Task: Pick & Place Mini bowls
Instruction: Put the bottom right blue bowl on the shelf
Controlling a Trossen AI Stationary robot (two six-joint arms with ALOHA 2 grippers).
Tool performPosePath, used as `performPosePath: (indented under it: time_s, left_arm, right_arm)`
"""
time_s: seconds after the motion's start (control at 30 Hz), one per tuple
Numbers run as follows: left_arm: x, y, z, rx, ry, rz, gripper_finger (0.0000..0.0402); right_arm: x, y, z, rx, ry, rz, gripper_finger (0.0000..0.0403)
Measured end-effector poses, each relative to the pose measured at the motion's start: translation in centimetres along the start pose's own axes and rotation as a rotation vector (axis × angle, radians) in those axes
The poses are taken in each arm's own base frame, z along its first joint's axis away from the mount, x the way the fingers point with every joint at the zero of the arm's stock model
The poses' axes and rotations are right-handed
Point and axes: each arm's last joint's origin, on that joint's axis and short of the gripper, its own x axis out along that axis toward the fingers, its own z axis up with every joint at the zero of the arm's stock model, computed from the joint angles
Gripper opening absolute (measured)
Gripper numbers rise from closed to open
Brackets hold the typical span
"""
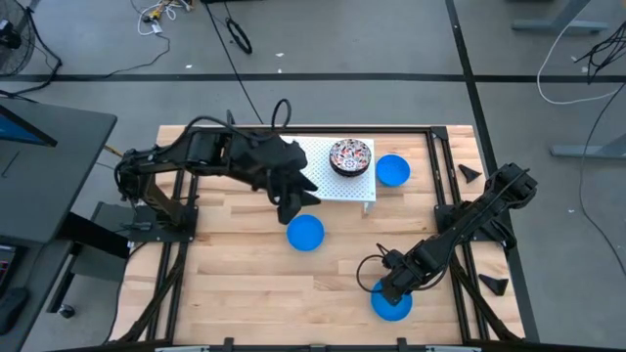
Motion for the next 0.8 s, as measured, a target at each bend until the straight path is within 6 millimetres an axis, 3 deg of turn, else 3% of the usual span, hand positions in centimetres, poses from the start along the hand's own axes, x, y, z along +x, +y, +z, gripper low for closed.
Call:
performPosePath:
  time_s: [0.33, 0.8]
  left_arm:
    - [-0.1, -0.6, 1.3, 0.003, -0.134, -0.067, 0.0179]
    - [-0.1, -0.7, 1.4, 0.003, -0.143, -0.071, 0.0179]
  right_arm:
    - [0.0, 0.0, 0.0, 0.016, -0.001, 0.000, 0.0000]
    - [0.0, 0.0, 0.1, 0.011, -0.003, -0.004, 0.0000]
